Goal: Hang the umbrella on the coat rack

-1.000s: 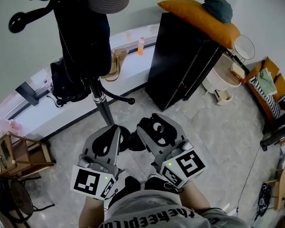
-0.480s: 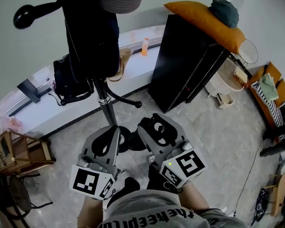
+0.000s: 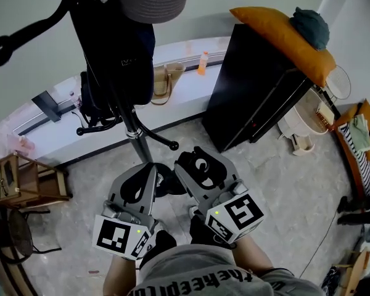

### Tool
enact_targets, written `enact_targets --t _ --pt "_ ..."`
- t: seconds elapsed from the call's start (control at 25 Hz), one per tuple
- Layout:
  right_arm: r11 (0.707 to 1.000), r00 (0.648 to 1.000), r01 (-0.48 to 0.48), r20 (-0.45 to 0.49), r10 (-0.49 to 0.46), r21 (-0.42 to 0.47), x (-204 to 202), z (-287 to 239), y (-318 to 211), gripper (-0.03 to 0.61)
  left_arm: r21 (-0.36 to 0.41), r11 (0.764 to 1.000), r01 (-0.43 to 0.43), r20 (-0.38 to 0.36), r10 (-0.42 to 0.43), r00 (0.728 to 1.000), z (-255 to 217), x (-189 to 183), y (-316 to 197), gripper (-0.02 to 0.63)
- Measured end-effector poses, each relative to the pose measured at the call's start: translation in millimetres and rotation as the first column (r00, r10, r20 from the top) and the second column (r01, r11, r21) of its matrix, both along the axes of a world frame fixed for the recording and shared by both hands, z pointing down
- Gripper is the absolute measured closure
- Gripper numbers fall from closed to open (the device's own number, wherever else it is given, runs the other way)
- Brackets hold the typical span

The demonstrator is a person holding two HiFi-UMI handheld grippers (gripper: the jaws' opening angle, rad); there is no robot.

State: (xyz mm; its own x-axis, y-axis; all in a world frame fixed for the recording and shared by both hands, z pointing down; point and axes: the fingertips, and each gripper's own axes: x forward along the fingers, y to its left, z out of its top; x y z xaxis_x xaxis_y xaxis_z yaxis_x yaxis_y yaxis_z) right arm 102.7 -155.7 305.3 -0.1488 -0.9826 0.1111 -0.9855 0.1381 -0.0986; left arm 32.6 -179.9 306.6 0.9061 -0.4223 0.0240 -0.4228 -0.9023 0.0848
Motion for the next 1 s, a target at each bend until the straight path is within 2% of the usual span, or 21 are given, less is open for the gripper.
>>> enact_targets --t 0.28,0.56,0.8,1.0 --pt "0.995 0.995 0.099 -0.010 -0.099 -0.016 12 4 -7 0.362 -0.006 0.995 0.099 0.003 -0.099 0.995 1 11 0 0.598" --pt "0.980 0.980 0.194 -0.028 -0.195 -0.034 20 13 -13 0.362 -0.011 0.979 0.204 0.018 -0.204 0.979 6 15 6 0.598" --pt "0.956 0.956 0.291 -0.032 -0.292 -0.048 19 20 -20 0.362 -0.017 0.951 0.307 0.019 -0.307 0.951 10 11 9 0.598" --pt "0.927 0.928 0.368 -0.041 -0.371 -0.071 18 28 -24 0.362 -0.027 0.917 0.397 0.015 -0.397 0.918 14 9 15 0.598"
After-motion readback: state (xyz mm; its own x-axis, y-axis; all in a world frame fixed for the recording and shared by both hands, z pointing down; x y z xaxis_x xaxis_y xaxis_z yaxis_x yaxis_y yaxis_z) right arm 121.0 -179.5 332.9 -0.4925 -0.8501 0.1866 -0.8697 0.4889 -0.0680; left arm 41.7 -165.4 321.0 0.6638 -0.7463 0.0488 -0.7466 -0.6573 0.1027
